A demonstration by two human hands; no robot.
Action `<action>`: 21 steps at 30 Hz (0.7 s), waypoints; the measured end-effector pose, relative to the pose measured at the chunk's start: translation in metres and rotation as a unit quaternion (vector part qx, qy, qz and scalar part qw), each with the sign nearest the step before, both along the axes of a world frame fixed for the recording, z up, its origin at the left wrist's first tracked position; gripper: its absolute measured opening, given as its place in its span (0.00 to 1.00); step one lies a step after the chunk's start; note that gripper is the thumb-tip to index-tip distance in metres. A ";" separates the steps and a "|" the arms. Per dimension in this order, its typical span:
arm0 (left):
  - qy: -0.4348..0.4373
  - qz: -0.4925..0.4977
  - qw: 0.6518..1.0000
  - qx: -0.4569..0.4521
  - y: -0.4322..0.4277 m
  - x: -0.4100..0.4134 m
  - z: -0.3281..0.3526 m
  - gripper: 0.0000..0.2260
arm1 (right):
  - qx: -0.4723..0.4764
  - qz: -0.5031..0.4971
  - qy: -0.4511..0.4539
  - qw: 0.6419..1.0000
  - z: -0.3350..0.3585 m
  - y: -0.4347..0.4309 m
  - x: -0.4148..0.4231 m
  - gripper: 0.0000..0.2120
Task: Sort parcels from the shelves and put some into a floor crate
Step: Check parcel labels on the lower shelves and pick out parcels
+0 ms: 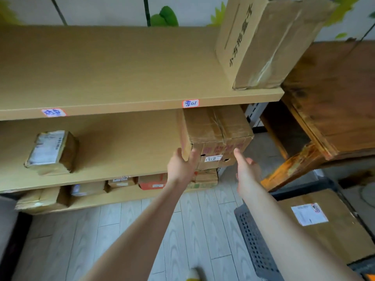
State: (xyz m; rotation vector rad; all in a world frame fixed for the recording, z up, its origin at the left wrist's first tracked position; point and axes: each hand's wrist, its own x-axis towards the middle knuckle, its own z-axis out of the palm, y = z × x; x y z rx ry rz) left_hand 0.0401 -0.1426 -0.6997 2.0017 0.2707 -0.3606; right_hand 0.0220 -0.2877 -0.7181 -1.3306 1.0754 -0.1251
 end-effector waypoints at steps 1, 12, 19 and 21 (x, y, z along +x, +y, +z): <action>-0.008 0.010 1.000 -0.009 -0.008 0.008 0.000 0.28 | -0.008 -0.011 -0.012 1.000 0.001 -0.006 0.011 0.24; -0.076 0.130 0.984 -0.099 -0.013 0.033 -0.017 0.10 | -0.110 -0.014 0.000 0.994 -0.024 -0.011 0.063 0.19; -0.334 0.140 0.930 0.065 0.034 0.007 -0.003 0.14 | 0.125 0.074 0.076 0.987 -0.035 0.042 0.048 0.08; -0.363 0.097 0.910 0.177 0.038 0.001 -0.003 0.12 | 0.185 0.095 0.087 0.974 -0.044 0.054 0.038 0.11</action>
